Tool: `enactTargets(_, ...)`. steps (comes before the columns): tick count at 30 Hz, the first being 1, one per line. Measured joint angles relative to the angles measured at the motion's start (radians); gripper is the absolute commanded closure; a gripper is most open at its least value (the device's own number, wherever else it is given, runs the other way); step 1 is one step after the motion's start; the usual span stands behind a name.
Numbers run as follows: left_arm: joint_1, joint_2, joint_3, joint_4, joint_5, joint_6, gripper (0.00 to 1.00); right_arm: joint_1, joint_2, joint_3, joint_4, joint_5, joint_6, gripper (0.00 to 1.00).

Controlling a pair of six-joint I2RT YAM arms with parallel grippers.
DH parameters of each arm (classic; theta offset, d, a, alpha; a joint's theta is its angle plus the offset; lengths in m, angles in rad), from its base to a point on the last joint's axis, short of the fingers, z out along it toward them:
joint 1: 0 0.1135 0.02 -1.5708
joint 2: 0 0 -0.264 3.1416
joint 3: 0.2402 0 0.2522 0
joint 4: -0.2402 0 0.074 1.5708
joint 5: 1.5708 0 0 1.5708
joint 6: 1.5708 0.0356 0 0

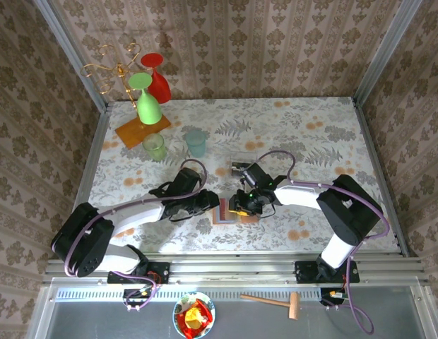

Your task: Take the credit cards out of the card holder

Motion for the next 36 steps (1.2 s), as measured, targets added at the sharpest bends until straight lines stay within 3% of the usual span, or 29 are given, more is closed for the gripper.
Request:
enactTargets(12, -0.003, 0.100, 0.001, 0.148, 0.075, -0.055, 0.67, -0.019, -0.002, -0.019, 0.045, -0.030, 0.010, 0.63)
enactTargets(36, -0.021, 0.167, 0.001, 0.218, 0.079, -0.103, 0.77, -0.025, -0.058, -0.041, 0.059, -0.040, 0.023, 0.65)
